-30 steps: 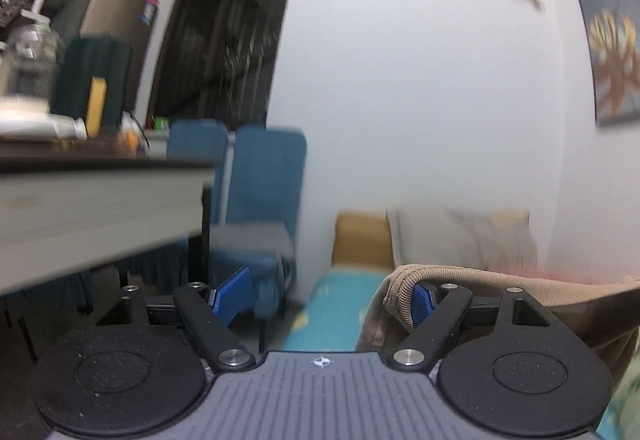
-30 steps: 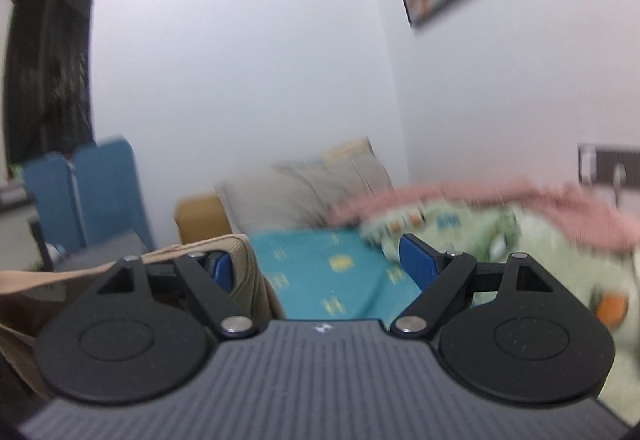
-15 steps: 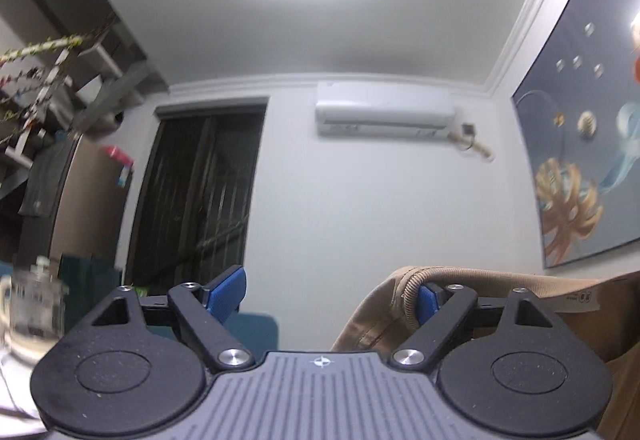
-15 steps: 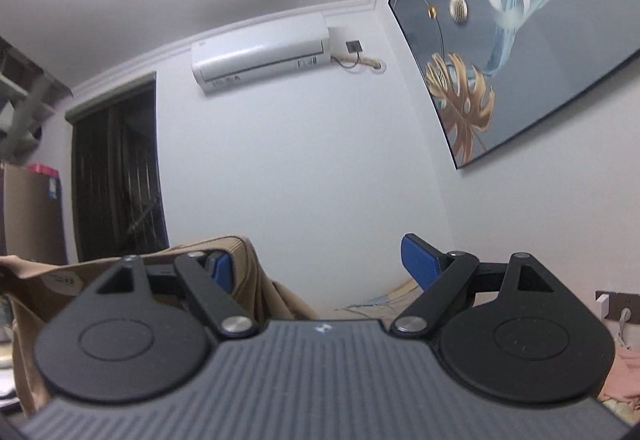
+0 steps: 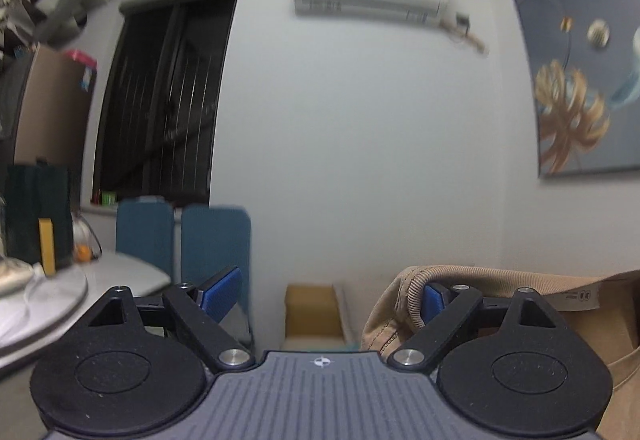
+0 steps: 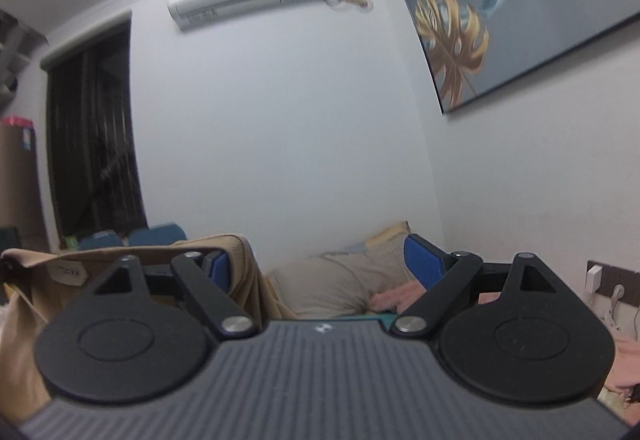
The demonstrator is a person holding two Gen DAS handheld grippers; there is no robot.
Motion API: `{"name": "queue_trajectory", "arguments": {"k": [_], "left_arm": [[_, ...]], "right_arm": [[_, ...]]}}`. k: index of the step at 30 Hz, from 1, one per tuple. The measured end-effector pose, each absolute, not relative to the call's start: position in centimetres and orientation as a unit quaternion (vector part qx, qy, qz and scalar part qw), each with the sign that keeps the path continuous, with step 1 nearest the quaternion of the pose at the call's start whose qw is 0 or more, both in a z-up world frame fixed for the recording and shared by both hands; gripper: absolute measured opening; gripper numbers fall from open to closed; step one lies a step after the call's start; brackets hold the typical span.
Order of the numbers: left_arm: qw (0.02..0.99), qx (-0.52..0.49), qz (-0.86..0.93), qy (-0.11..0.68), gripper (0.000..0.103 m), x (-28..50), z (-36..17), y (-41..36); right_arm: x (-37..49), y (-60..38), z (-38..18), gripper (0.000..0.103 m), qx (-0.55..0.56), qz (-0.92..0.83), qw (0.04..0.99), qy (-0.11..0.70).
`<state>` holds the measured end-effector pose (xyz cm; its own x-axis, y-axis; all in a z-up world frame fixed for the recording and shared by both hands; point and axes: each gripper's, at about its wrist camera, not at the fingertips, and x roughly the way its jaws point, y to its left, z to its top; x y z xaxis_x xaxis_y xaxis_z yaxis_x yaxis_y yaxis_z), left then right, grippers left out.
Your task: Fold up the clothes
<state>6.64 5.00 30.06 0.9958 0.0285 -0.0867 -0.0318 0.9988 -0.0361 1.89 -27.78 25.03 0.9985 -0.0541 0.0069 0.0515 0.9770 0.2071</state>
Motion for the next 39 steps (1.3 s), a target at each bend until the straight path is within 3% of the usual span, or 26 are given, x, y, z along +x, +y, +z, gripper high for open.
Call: {"name": "queue_trajectory", "arguments": {"k": [10,17,22,28,35,39], "left_arm": [[0.987,0.000,0.035,0.154,0.091,31.7,12.6,4.4],[0.951,-0.007,0.003,0.310,0.091,49.1,-6.7,4.6],[0.906,0.027,-0.035,0.422,0.089,56.2,-15.7,3.1],[0.833,0.080,-0.113,0.536,0.098,58.5,-17.2,1.7],[0.867,0.060,-0.155,0.470,0.101,54.4,-12.8,1.8],[0.892,0.021,-0.157,0.424,0.101,49.0,-11.2,3.8]], "right_arm": [[25.4,-26.3,11.6,0.087,0.113,-0.052,0.986,0.113],[42.1,-27.4,-3.6,0.085,0.107,-0.057,0.961,0.249],[49.4,-26.9,-11.4,0.085,0.060,-0.010,0.932,0.358],[52.4,-25.0,-14.4,0.085,-0.021,0.059,0.874,0.481],[50.1,-25.0,-10.8,0.086,0.043,0.099,0.889,0.445],[44.8,-24.6,-8.8,0.085,-0.004,0.042,0.922,0.384]]}}
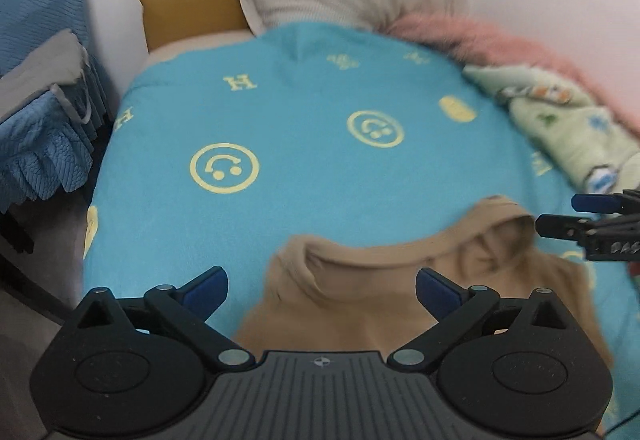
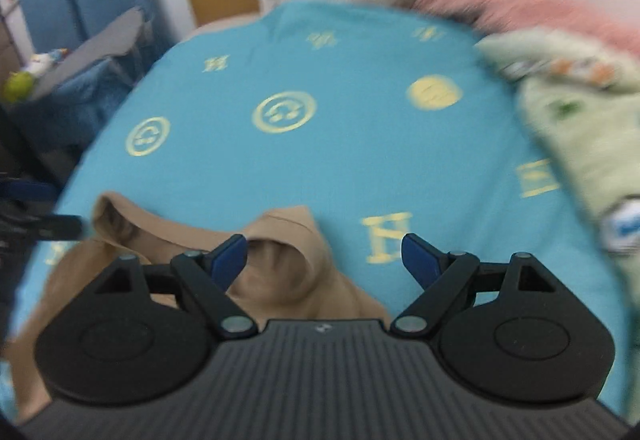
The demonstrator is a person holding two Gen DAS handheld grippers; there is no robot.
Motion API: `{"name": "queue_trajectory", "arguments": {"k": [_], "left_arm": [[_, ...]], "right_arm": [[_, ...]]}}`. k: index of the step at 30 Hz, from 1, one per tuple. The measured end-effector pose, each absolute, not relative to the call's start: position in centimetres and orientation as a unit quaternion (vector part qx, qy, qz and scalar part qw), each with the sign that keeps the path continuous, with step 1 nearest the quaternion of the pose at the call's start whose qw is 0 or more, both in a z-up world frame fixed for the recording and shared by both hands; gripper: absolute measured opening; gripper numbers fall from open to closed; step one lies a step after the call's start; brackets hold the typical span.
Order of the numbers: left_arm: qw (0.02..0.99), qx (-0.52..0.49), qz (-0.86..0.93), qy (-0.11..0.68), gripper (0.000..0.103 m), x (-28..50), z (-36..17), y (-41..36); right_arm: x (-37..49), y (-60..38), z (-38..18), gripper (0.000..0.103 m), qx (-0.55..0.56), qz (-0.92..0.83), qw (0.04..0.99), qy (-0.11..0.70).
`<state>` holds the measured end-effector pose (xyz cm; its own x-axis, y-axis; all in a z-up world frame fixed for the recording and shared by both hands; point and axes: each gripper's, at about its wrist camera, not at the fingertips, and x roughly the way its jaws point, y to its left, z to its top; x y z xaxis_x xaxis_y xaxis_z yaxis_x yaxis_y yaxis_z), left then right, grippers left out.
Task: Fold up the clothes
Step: 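Lower the T-shirt onto the bed with both grippers and release it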
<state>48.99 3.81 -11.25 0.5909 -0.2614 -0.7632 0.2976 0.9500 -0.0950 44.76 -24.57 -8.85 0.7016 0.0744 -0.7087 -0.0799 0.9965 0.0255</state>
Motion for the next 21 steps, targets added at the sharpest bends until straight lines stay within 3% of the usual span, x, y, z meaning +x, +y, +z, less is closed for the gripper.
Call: {"name": "queue_trajectory", "arguments": {"k": [12,21], "left_arm": [[0.943,-0.087,-0.067,0.314,0.101,24.1,-3.5,10.3],[0.918,-0.206,-0.049,0.336,0.097,18.8,-2.8,14.8]], "right_arm": [[23.2,-25.2,-1.3,0.085,0.045,0.055,0.963,0.260],[12.5,-27.4,1.1,0.086,0.153,0.053,0.960,0.230]]}}
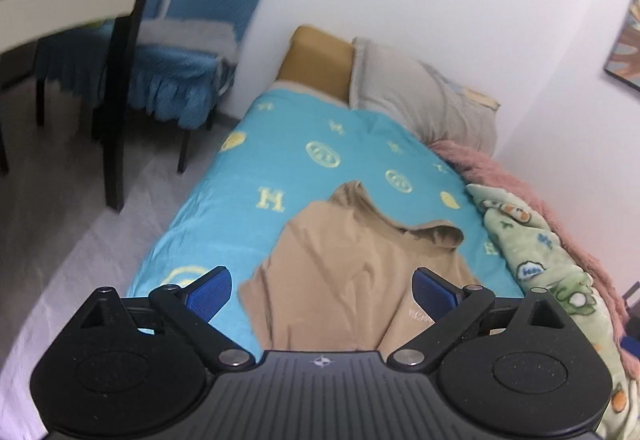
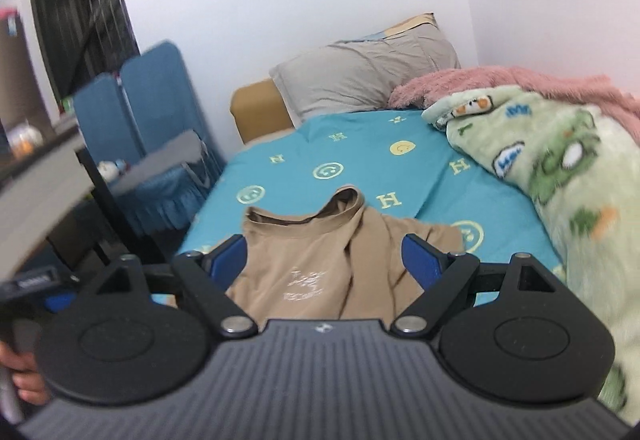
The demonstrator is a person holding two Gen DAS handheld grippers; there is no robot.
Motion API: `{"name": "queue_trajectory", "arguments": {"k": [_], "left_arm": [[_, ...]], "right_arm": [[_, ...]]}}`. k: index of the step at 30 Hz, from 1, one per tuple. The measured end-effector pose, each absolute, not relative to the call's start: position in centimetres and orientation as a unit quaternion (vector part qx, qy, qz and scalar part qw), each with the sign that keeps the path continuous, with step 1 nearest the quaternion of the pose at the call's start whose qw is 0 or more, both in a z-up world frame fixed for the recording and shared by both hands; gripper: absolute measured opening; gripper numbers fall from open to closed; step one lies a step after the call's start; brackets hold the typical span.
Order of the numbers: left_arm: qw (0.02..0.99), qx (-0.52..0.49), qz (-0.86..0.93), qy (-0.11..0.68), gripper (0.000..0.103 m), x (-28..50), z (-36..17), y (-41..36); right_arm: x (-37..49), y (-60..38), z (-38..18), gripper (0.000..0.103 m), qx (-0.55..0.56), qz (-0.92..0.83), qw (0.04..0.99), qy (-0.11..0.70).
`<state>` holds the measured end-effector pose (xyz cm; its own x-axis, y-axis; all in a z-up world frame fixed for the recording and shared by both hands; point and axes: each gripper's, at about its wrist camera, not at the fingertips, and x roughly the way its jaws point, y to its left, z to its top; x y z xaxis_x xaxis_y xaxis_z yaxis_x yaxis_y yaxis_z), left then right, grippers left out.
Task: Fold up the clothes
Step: 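Lower the T-shirt onto the bed with both grippers and release it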
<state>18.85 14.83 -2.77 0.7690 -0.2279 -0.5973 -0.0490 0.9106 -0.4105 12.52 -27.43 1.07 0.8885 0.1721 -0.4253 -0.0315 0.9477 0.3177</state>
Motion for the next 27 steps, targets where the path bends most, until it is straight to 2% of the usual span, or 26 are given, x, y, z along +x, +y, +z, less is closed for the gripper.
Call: {"name": "queue_trajectory", "arguments": {"k": [7,16,21,23,24,27], "left_arm": [[0.891,-0.264,-0.035,0.367,0.088,21.9,-7.5,16.0],[0.875,-0.290,-0.016,0.387,0.081,27.8,-14.8,16.0],[0.876,-0.309,-0.026,0.370,0.059,29.6,-16.8,15.6],[0.874,-0.314,-0.049,0.368,0.020,30.7,-17.1,15.4],[0.874,-0.307,-0.055,0.372,0.010,31.3,-16.9,15.1],[0.895,-0.245,-0.059,0.367,0.006,33.1,-15.1,14.7]], "right_arm": [[10.2,-28.3,-2.6,0.086,0.195,0.036,0.951,0.236],[14.1,-29.5,-6.8,0.086,0.223,0.026,0.938,0.263],[16.0,-29.6,-8.7,0.086,0.241,0.020,0.925,0.292],[16.3,-29.5,-8.9,0.086,0.235,0.015,0.926,0.295],[16.4,-29.5,-9.0,0.086,0.232,0.013,0.927,0.295],[16.8,-29.7,-9.3,0.086,0.232,0.008,0.927,0.295]]}}
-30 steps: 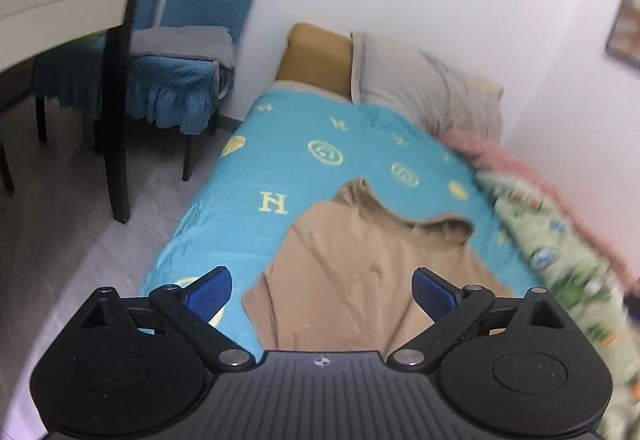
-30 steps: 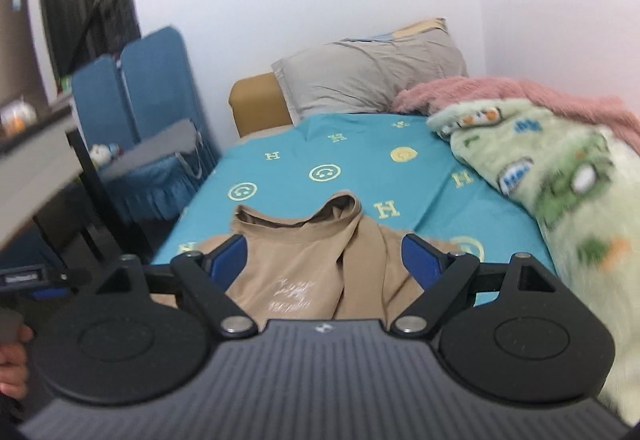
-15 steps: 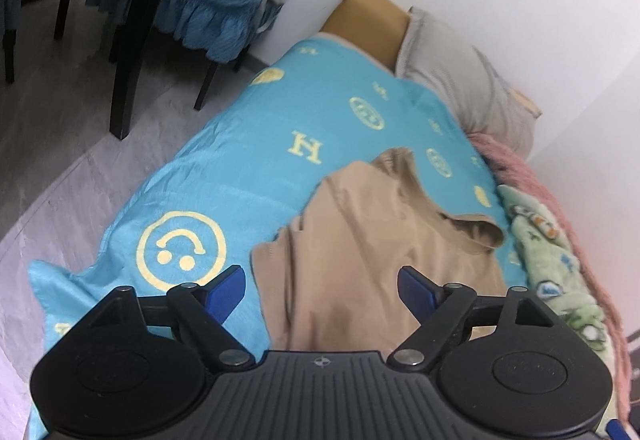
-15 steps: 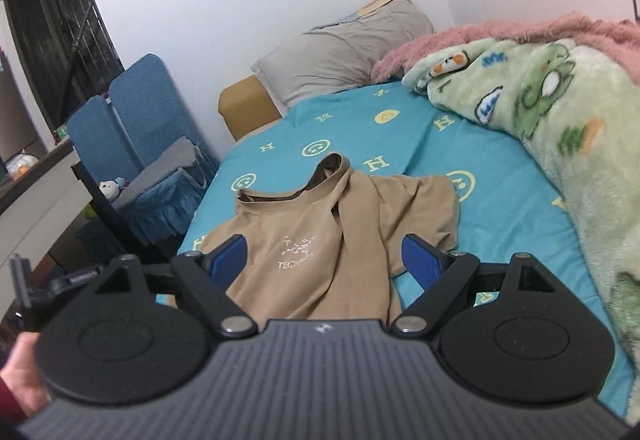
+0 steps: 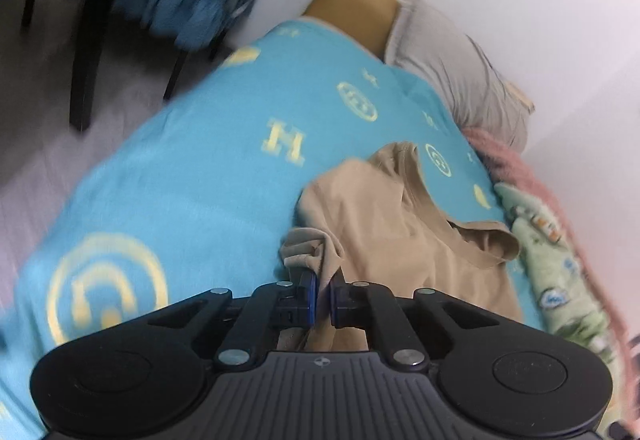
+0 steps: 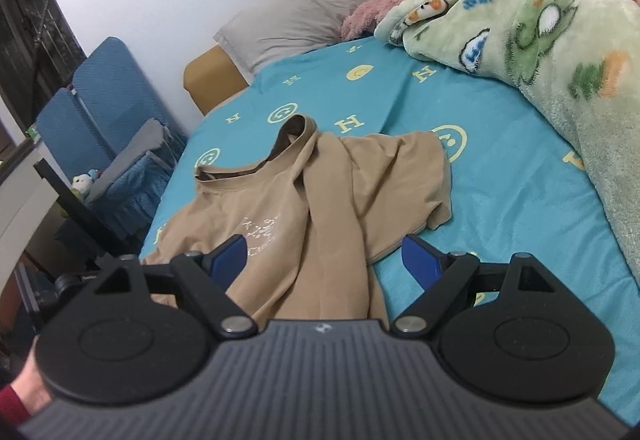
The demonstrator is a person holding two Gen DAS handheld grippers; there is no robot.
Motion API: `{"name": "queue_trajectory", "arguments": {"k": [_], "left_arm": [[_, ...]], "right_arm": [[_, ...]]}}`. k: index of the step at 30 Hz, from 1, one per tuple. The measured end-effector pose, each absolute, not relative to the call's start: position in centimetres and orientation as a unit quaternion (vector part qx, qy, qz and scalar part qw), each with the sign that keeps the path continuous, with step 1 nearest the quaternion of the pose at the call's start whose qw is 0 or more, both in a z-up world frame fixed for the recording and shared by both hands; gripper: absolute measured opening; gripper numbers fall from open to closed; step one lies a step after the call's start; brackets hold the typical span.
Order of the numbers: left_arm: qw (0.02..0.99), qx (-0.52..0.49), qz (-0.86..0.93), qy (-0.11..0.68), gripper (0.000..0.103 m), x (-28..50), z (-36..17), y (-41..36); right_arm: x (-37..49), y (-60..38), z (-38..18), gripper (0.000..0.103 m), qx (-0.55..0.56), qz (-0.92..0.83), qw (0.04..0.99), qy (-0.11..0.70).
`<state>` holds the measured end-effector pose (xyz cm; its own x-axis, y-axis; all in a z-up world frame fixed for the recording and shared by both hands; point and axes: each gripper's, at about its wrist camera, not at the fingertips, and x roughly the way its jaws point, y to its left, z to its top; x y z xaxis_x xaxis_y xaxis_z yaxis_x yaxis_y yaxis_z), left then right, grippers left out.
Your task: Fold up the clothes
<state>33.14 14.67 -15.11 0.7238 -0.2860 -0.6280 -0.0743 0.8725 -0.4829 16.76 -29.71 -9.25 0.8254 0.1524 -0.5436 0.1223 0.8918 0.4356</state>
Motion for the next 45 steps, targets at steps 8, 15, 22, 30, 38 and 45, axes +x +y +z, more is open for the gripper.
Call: {"name": "queue_trajectory", "arguments": {"k": [8,15,22,30,38,45], "left_arm": [[0.935,-0.060,0.007,0.348,0.005,42.4,-6.9,16.6],[0.932,-0.037,0.060,0.357,0.012,46.4,-10.5,16.8],[0.921,-0.072,0.038,0.382,0.061,42.1,-12.7,15.9],[0.936,-0.063,-0.005,0.346,0.081,29.7,-7.7,12.8],[0.959,-0.019,-0.029,0.280,0.091,17.3,-3.1,7.0],[0.968,0.008,-0.034,0.247,0.097,12.6,-1.3,4.4]], "right_arm": [[18.4,-30.3,-10.2,0.086,0.219,-0.012,0.931,0.291],[20.0,-30.9,-10.6,0.086,0.180,-0.031,0.944,0.276],[21.2,-31.2,-11.5,0.086,0.172,-0.024,0.945,0.278],[20.3,-30.1,-10.6,0.086,0.157,-0.009,0.954,0.255],[16.6,-30.0,-8.6,0.086,0.159,-0.018,0.961,0.227],[13.2,-30.5,-6.5,0.086,0.171,-0.023,0.963,0.209]]}}
